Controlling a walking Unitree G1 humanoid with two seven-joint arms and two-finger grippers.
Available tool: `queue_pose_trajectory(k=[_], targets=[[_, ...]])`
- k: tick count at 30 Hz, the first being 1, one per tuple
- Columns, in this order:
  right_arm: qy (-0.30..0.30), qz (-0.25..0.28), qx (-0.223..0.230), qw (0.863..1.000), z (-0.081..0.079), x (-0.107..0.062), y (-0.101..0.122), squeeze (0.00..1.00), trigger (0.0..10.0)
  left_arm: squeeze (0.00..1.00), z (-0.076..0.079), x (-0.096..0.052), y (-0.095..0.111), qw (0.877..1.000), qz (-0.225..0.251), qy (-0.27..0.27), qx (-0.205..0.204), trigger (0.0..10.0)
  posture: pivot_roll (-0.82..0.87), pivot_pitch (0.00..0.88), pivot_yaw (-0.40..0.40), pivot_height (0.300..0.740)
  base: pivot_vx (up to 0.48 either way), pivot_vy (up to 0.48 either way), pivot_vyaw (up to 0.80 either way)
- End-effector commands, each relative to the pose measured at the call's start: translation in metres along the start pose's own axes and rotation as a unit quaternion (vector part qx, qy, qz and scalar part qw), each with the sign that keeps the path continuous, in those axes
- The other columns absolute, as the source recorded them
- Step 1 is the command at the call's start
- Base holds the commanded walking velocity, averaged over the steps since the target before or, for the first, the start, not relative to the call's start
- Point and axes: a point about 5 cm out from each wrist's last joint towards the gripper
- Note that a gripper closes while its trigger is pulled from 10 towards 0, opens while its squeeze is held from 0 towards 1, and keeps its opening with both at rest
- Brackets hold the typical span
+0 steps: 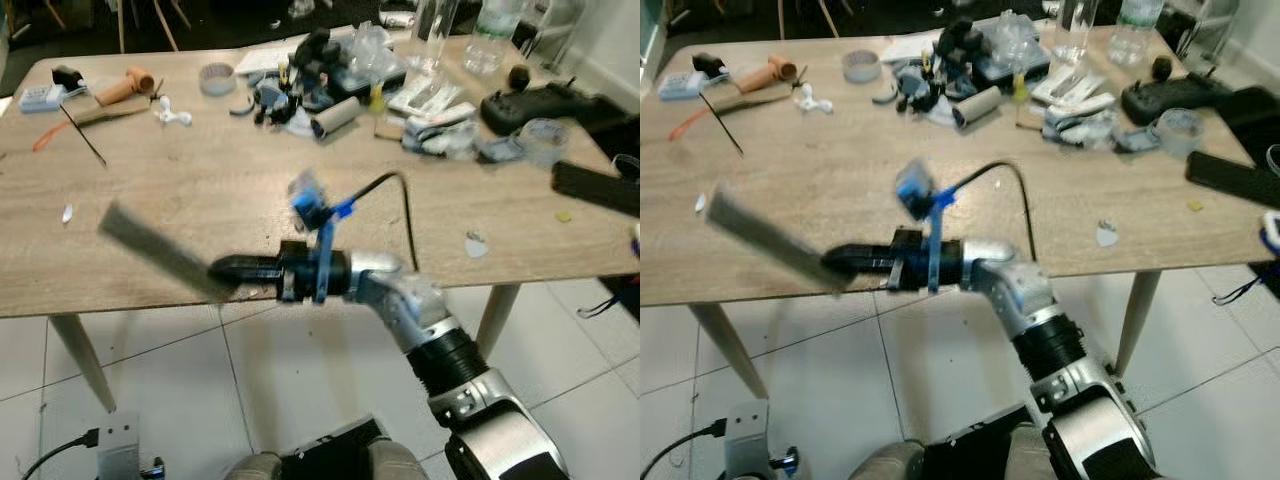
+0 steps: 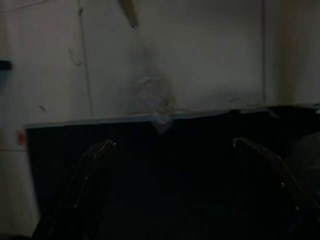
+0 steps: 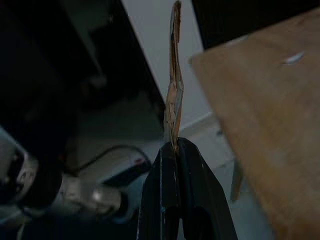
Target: Picking trash to rubbish bin
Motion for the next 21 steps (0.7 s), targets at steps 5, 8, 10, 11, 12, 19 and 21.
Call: queue_pose_trajectory(k=[5,8,10,11,12,19,21], targets=[[-0.004,-0.080,-0.016,0.997,-0.003,0.002,-0.020,0.00,10.0,0.00,-0.004,0.000,-0.005,0.998,-0.017,-0.006,-0.052,10.0,0.01,0.025,0.004,0.740,0.000,0.000,0.00],[-0.031,-0.133,-0.029,0.990,0.002,-0.002,-0.039,0.00,10.0,0.00,0.013,-0.001,-0.001,0.993,-0.013,-0.057,-0.103,10.0,0.01,0.022,0.000,0.740,0.000,0.000,0.00],[-0.063,-0.153,-0.035,0.986,0.008,-0.002,-0.048,0.00,10.0,0.00,0.022,-0.002,-0.001,0.992,-0.015,-0.073,-0.098,10.0,0.01,0.021,0.001,0.740,0.000,0.000,0.00],[-0.063,-0.153,-0.035,0.986,0.008,-0.002,-0.048,0.00,10.0,0.00,0.022,-0.002,-0.001,0.992,-0.015,-0.073,-0.098,10.0,0.01,0.021,0.001,0.740,0.000,0.000,0.00],[-0.072,-0.159,-0.037,0.984,0.010,-0.002,-0.052,0.00,10.0,0.00,0.025,-0.003,-0.001,0.992,-0.017,-0.077,-0.093,10.0,0.01,0.019,0.001,0.740,0.000,0.000,0.00],[-0.170,-0.233,-0.041,0.957,0.025,-0.011,-0.086,0.00,10.0,0.00,0.040,-0.007,-0.009,0.993,-0.037,-0.103,-0.046,10.0,0.01,0.023,-0.001,0.740,-0.213,0.000,0.00],[-0.170,-0.233,-0.041,0.957,0.025,-0.011,-0.086,0.00,10.0,0.00,0.040,-0.007,-0.009,0.993,-0.037,-0.103,-0.046,10.0,0.01,0.023,-0.001,0.740,-0.319,0.000,0.00]])
Point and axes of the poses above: a point about 5 cm out from each wrist's last joint towards the gripper, its own x axis pointing out of the wrist towards the gripper, its own y axis along the axis of the wrist's last joint, z = x × y, and after that the axes turned 3 degrees about x, right-handed
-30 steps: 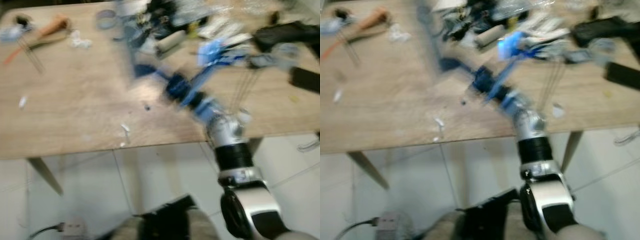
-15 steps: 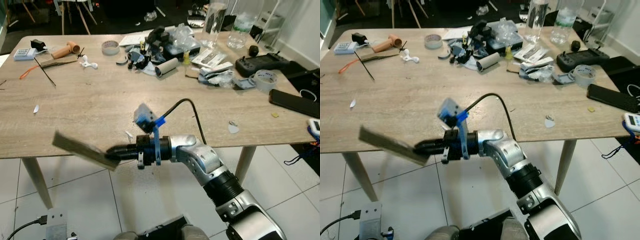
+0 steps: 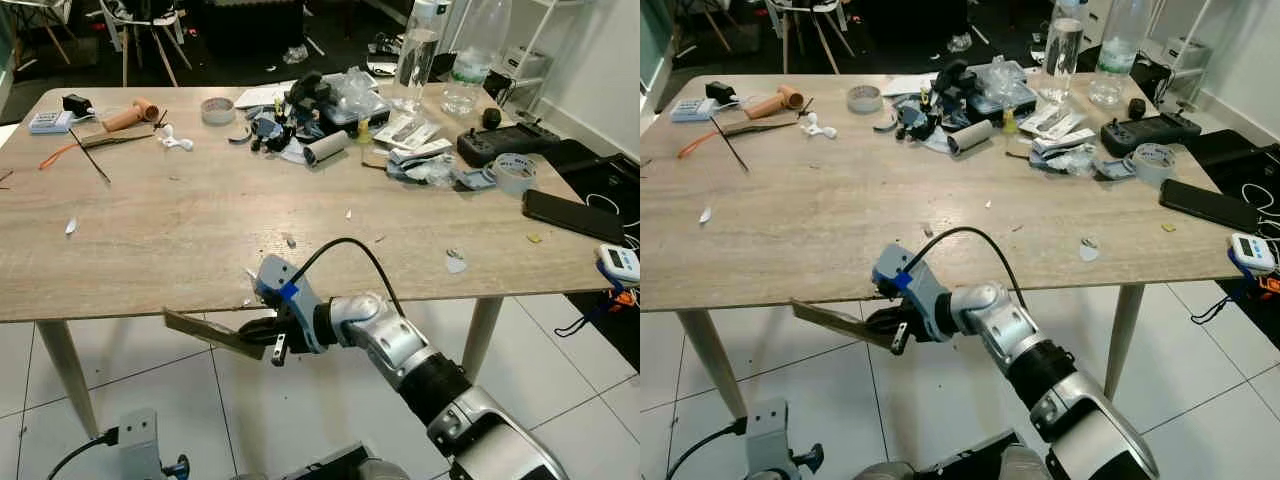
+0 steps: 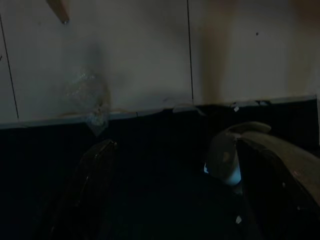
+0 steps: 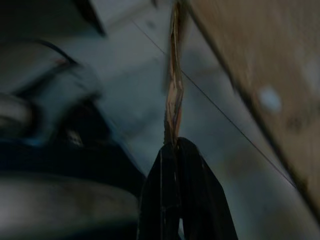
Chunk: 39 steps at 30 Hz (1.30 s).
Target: Picking trash to rubbish bin
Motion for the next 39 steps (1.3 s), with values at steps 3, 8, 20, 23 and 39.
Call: queue_pose_trajectory(k=[3,8,20,23,39], targets=[[-0.043,-0.073,0.002,0.996,0.004,-0.001,-0.039,0.00,10.0,0.00,-0.001,-0.004,-0.017,0.999,-0.032,-0.004,0.012,10.0,0.01,0.029,0.000,0.740,-0.317,0.000,0.00],[-0.046,-0.122,0.021,0.991,0.000,-0.004,-0.072,0.00,10.0,0.00,-0.004,-0.006,-0.027,0.999,-0.047,-0.004,0.022,10.0,0.01,0.030,0.000,0.740,-0.319,0.000,0.00],[-0.254,-0.309,0.144,0.905,-0.014,-0.063,-0.192,0.00,10.0,0.00,-0.003,-0.007,-0.030,0.998,-0.051,-0.005,0.024,10.0,0.02,0.020,-0.006,0.740,-0.319,0.000,0.00],[-0.309,-0.374,0.180,0.856,-0.033,-0.096,-0.233,0.00,10.0,0.00,-0.002,-0.007,-0.029,0.998,-0.050,-0.005,0.023,10.0,0.02,0.019,-0.003,0.740,-0.319,0.000,0.00],[-0.343,-0.429,0.281,0.786,-0.084,-0.124,-0.278,0.00,10.0,0.00,-0.001,-0.006,-0.029,0.998,-0.055,-0.015,0.042,10.0,-0.01,0.024,0.027,0.740,-0.319,0.000,0.00]])
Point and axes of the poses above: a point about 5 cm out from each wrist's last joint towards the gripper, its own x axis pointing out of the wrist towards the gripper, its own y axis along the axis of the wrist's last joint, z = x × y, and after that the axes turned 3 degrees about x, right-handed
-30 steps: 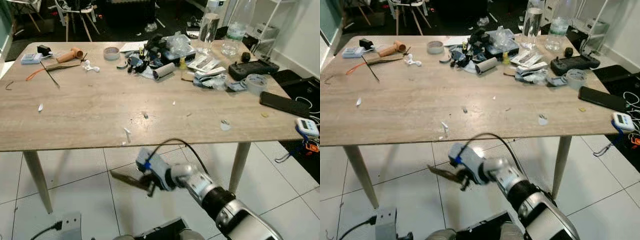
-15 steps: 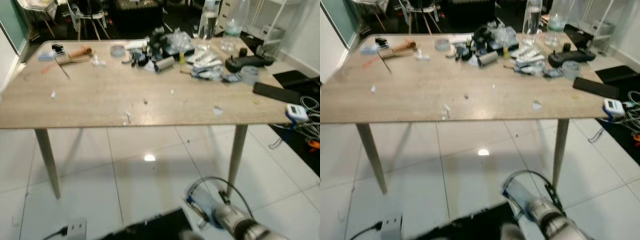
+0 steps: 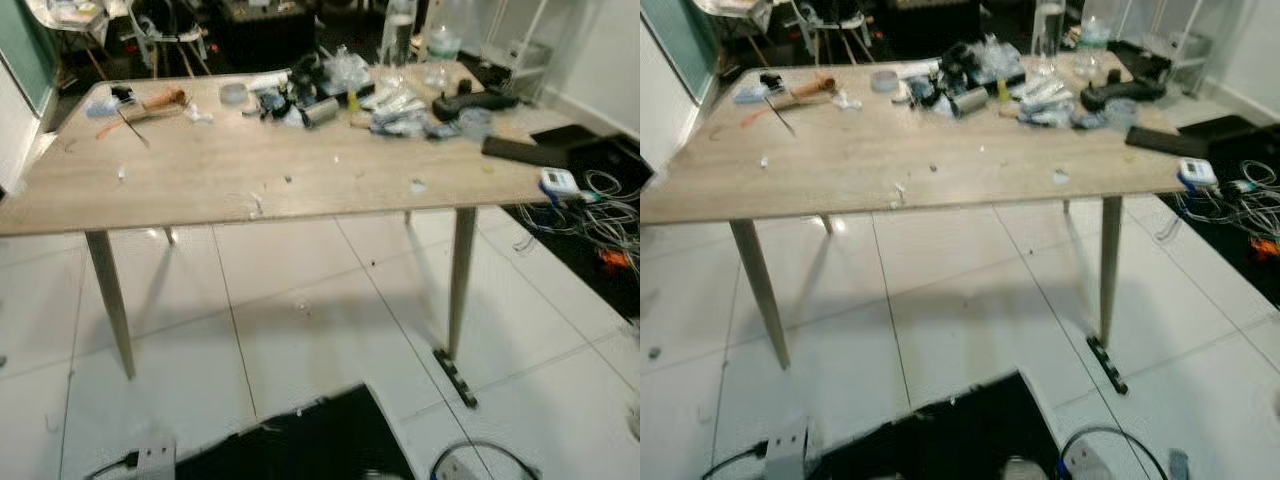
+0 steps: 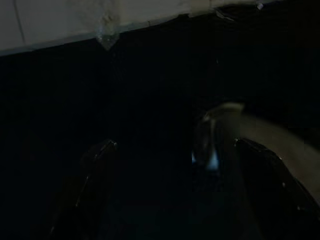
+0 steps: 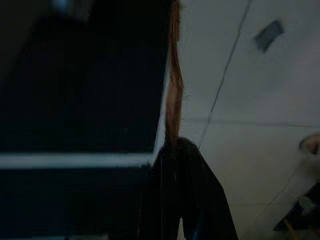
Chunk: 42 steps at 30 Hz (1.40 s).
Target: Picking trash to rubbish bin
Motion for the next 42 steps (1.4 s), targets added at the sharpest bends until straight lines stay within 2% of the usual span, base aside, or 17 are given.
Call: queue_pose_trajectory(k=[1,2,4,7,12,16,20,28,32,39,42], targets=[[0.005,0.017,-0.003,1.000,-0.007,0.000,0.010,0.00,10.0,0.00,-0.003,-0.002,-0.009,1.000,-0.015,0.000,0.011,10.0,-0.01,0.024,0.027,0.740,-0.319,0.000,0.00],[0.005,0.017,-0.003,1.000,-0.007,0.000,0.010,0.00,10.0,0.00,-0.003,-0.002,-0.009,1.000,-0.015,0.000,0.011,10.0,-0.01,0.024,0.027,0.740,-0.319,0.000,0.00],[0.002,0.037,-0.018,0.999,-0.008,-0.002,0.027,0.00,10.0,0.00,-0.002,-0.001,-0.007,1.000,-0.012,-0.001,0.012,10.0,-0.01,0.023,0.028,0.740,-0.319,0.000,0.00],[0.002,0.043,-0.025,0.999,-0.009,-0.003,0.032,0.00,10.0,0.00,-0.001,-0.001,-0.005,1.000,-0.010,-0.001,0.014,10.0,0.00,0.020,0.024,0.740,-0.317,0.000,0.00],[-0.003,0.041,-0.029,0.999,-0.009,-0.002,0.030,0.00,10.0,0.00,0.000,-0.001,-0.004,1.000,-0.009,-0.002,0.013,10.0,0.01,0.017,0.019,0.740,-0.319,0.000,0.00],[-0.007,0.033,-0.023,0.999,-0.007,-0.001,0.021,0.00,10.0,0.00,0.000,-0.001,-0.005,1.000,-0.012,0.000,0.005,10.0,0.01,0.017,0.019,0.740,-0.321,0.000,0.00],[-0.016,0.028,-0.025,0.999,0.000,-0.001,0.014,0.00,10.0,0.00,0.001,-0.001,-0.007,1.000,-0.015,-0.001,0.006,10.0,0.02,0.016,0.014,0.740,-0.318,0.000,0.00],[-0.019,0.028,-0.016,0.999,0.002,-0.001,0.013,0.00,10.0,0.00,0.001,-0.001,-0.008,1.000,-0.014,-0.001,0.007,10.0,0.01,0.018,0.014,0.740,-0.315,0.000,0.00],[-0.018,0.027,-0.020,0.999,0.002,-0.001,0.013,0.00,10.0,0.00,0.001,-0.001,-0.007,1.000,-0.013,0.000,0.008,10.0,0.01,0.018,0.014,0.740,-0.063,0.000,-0.74],[-0.014,0.028,-0.025,0.999,-0.001,-0.001,0.016,0.00,10.0,0.00,0.002,-0.001,-0.008,1.000,-0.016,-0.003,0.024,10.0,0.02,0.018,0.012,0.740,0.000,0.000,-0.80],[-0.012,0.028,-0.028,0.999,-0.002,-0.001,0.017,0.00,10.0,0.00,0.004,-0.002,-0.011,0.997,-0.024,-0.012,0.073,10.0,0.02,0.016,0.012,0.740,0.000,0.000,-0.80]])
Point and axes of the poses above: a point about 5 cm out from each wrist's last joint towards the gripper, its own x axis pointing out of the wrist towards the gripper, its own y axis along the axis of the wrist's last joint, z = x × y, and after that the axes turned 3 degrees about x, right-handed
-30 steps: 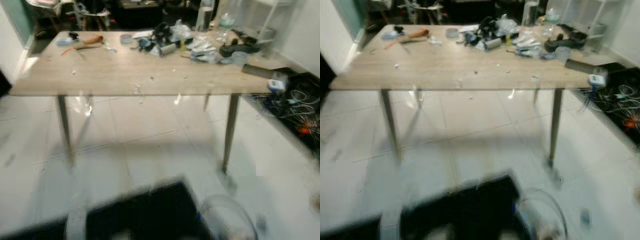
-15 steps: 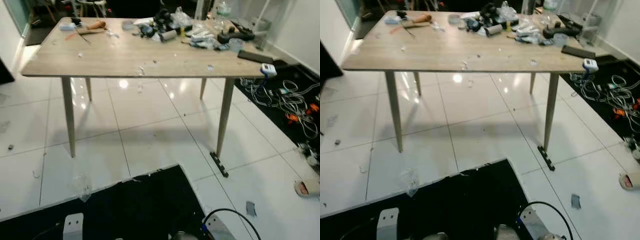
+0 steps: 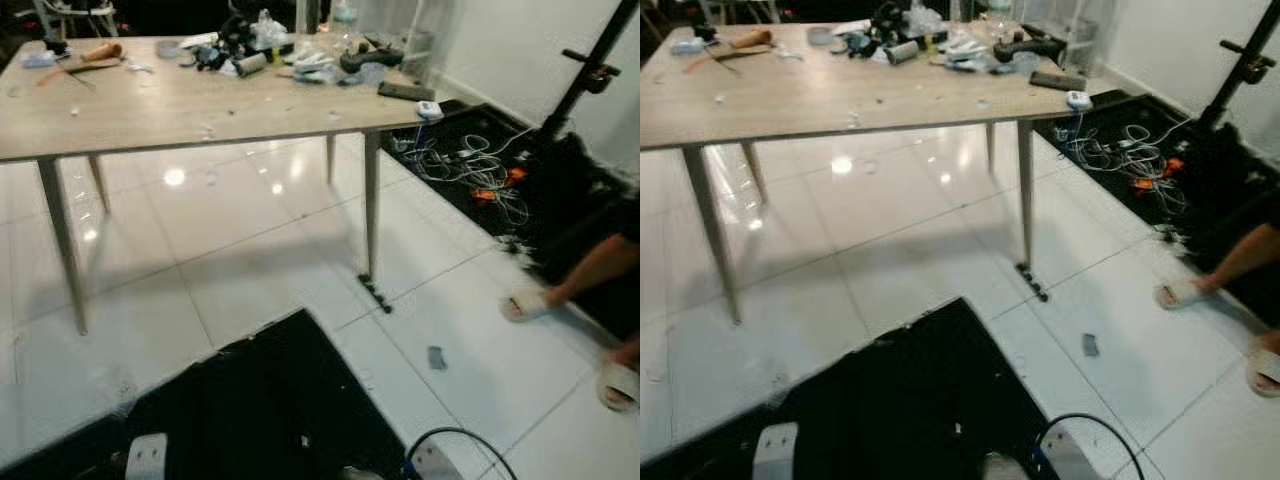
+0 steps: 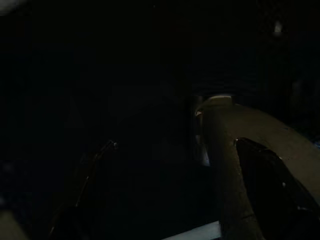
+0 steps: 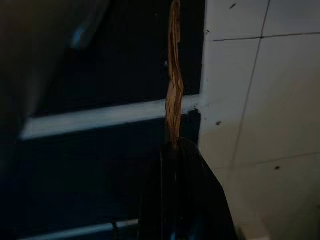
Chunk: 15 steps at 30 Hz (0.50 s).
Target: Picking trash to rubbish bin
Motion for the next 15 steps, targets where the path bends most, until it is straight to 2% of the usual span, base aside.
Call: queue_pose_trajectory(k=[1,2,4,11,15], targets=[[0.001,-0.002,-0.003,1.000,-0.001,0.000,-0.001,0.00,10.0,0.00,0.003,-0.001,-0.006,0.999,-0.015,-0.007,0.033,10.0,0.02,0.016,0.012,0.740,0.000,0.000,-0.80],[0.002,-0.002,-0.005,1.000,-0.002,0.000,0.000,0.00,10.0,0.00,0.006,-0.001,-0.010,0.996,-0.021,-0.012,0.089,10.0,0.02,0.016,0.011,0.740,0.000,0.000,-0.80],[0.005,-0.002,-0.006,1.000,-0.005,0.001,-0.001,0.00,10.0,0.00,0.008,-0.002,-0.012,0.992,-0.025,-0.014,0.125,10.0,0.02,0.016,0.011,0.740,0.000,0.000,-0.80],[0.006,0.004,-0.010,1.000,-0.006,0.001,-0.005,0.00,10.0,0.00,0.015,-0.004,-0.021,0.980,-0.038,-0.031,0.192,10.0,0.02,0.018,0.010,0.740,0.000,0.000,-0.80],[0.011,0.029,0.007,0.999,-0.005,0.001,0.000,0.00,10.0,0.00,0.018,-0.004,-0.022,0.978,-0.039,-0.038,0.202,10.0,0.02,0.026,0.009,0.740,0.000,0.000,-0.80]])
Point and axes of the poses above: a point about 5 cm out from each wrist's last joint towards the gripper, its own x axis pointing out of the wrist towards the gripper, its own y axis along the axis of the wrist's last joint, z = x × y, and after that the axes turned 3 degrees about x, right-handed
